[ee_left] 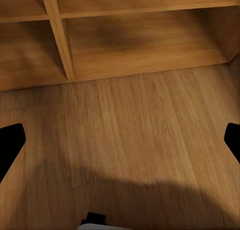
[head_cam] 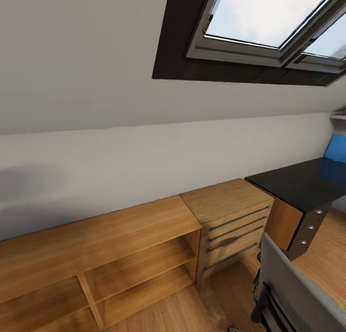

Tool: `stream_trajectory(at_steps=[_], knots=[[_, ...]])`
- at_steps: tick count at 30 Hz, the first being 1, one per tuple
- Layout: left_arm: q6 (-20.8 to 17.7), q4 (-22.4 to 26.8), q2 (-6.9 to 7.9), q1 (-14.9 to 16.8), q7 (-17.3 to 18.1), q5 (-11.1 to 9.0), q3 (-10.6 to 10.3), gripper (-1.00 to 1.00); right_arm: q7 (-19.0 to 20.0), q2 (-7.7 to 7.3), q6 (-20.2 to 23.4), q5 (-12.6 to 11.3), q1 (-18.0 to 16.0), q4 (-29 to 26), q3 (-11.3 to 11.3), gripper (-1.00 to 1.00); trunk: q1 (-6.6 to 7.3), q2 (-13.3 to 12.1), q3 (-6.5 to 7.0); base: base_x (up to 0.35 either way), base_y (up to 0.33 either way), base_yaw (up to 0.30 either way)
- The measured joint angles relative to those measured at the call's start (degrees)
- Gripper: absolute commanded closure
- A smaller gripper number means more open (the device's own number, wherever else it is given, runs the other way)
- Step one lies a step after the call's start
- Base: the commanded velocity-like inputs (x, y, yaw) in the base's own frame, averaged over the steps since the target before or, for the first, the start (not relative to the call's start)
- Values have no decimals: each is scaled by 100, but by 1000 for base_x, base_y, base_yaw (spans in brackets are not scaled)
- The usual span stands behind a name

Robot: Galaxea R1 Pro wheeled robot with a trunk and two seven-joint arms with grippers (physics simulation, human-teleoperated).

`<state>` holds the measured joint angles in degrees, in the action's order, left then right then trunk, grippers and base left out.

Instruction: In the bedroom, organize the workspace by keeping the computer under the desk, ensuring the monitor is on the desk, placing the keyboard on the desk next to the monitor, placing the mouse on the desk next to the keyboard, moving the folder from the swivel chair onto the desk next to the mouse, stacking the notebook on top of the folder with the pen on top of the notebook, and positioning the swivel chair next to the desk.

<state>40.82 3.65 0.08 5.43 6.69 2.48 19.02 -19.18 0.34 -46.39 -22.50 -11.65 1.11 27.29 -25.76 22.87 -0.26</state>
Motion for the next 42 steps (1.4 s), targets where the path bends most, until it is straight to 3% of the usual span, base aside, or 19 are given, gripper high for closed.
stream_trajectory(at_steps=[17, 27, 42], knots=[[1, 0, 0, -3, -7, -5, 0, -100, 1, 0, 3, 0, 4, 0, 5, -100, 2, -8, -134, 7, 32, -101], [2, -1, 1, -3, -11, -8, -1, -100, -1, -2, 3, 6, 4, 0, 8, -100, 2, -8, -150, 75, 210, -243], [5, -1, 0, -2, -10, -8, 2, -100, -1, -1, 2, 6, 4, 0, 9, -100, 2, -8, -151, 9, 16, -273]])
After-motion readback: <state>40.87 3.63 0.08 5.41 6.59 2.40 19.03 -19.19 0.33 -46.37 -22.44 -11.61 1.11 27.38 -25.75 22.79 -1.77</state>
